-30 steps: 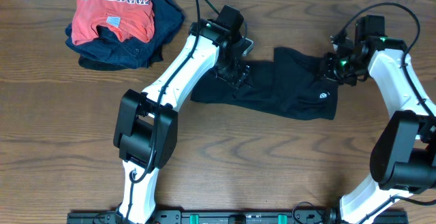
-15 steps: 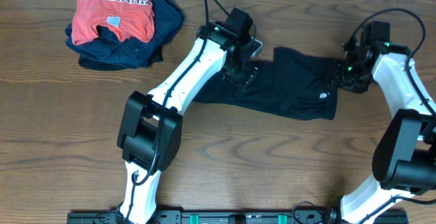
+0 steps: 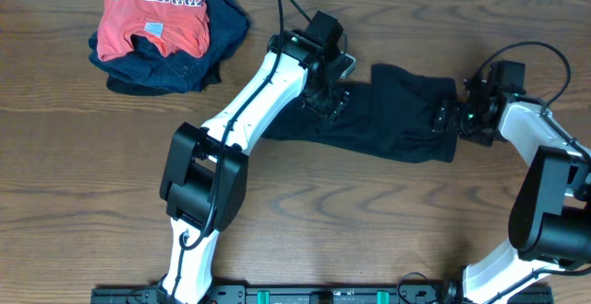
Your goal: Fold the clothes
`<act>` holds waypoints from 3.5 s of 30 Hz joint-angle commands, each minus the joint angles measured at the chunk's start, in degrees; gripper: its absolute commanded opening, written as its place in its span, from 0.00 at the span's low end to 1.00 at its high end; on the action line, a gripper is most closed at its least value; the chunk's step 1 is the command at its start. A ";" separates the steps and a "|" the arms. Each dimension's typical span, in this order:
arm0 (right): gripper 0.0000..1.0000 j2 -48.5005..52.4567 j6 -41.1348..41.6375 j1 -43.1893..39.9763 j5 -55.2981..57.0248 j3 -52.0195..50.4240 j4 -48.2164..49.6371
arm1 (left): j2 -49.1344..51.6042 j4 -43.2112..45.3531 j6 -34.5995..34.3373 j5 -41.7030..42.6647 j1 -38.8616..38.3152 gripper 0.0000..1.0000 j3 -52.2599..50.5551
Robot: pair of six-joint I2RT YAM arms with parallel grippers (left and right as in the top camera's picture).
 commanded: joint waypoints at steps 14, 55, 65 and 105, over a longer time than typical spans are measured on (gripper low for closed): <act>0.12 8.37 2.69 -0.33 -21.59 -3.85 7.06 | -0.44 -3.30 -0.17 -0.85 0.17 0.76 1.53; 0.01 0.50 -12.48 4.04 -26.08 28.76 -29.44 | -15.65 -8.48 -1.79 -5.75 15.17 0.98 4.35; 0.01 0.68 -2.62 23.58 -14.36 28.74 -19.93 | -14.21 -8.28 -1.77 -5.73 17.57 0.98 1.44; 0.74 -0.13 -3.82 5.64 -6.71 32.28 -25.40 | -11.58 -4.13 -23.71 10.95 11.21 0.98 -13.81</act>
